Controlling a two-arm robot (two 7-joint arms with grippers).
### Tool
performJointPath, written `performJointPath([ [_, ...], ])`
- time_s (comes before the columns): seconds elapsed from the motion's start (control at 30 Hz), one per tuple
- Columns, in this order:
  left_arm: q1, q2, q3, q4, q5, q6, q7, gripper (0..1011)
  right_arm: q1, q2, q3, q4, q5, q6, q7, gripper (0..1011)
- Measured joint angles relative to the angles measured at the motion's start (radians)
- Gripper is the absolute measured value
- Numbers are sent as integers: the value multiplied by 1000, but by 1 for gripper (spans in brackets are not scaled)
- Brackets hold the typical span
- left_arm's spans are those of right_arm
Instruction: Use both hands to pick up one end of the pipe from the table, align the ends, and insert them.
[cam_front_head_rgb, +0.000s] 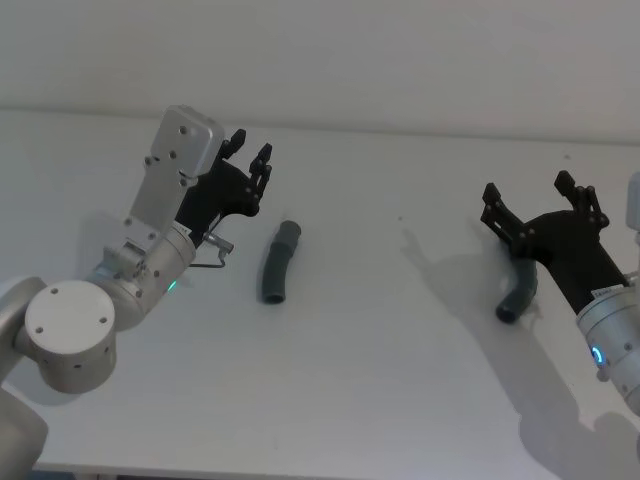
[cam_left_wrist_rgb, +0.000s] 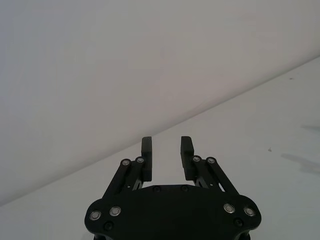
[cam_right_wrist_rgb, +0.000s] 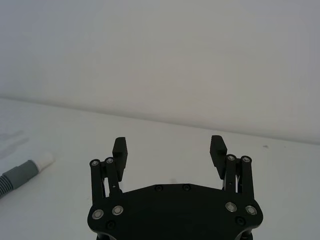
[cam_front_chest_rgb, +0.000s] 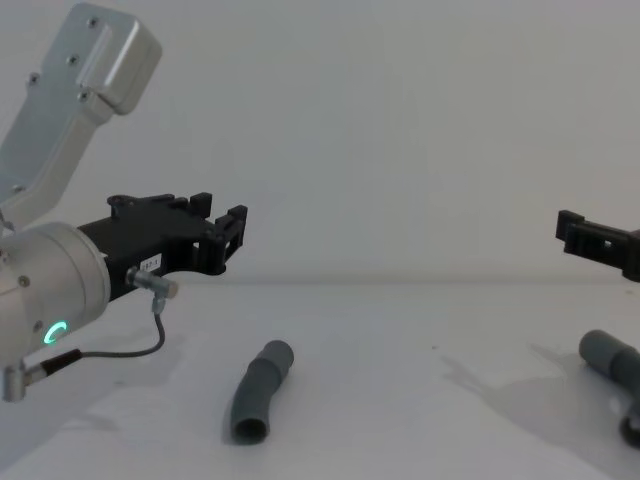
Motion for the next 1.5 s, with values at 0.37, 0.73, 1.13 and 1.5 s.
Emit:
performJointPath([
  [0.37, 0, 0, 0, 0, 0, 0, 0, 599, 0, 0, 0, 0, 0, 0, 0, 1003],
  [0.73, 0, 0, 0, 0, 0, 0, 0, 907, 0, 0, 0, 0, 0, 0, 0, 1004],
  [1.13, 0, 2, -8, -15, -22, 66, -22, 1001, 0, 0, 0, 0, 0, 0, 0, 1003],
  [1.5, 1, 12, -17, -63, -65, 221, -55, 1000, 0, 0, 0, 0, 0, 0, 0, 1004],
])
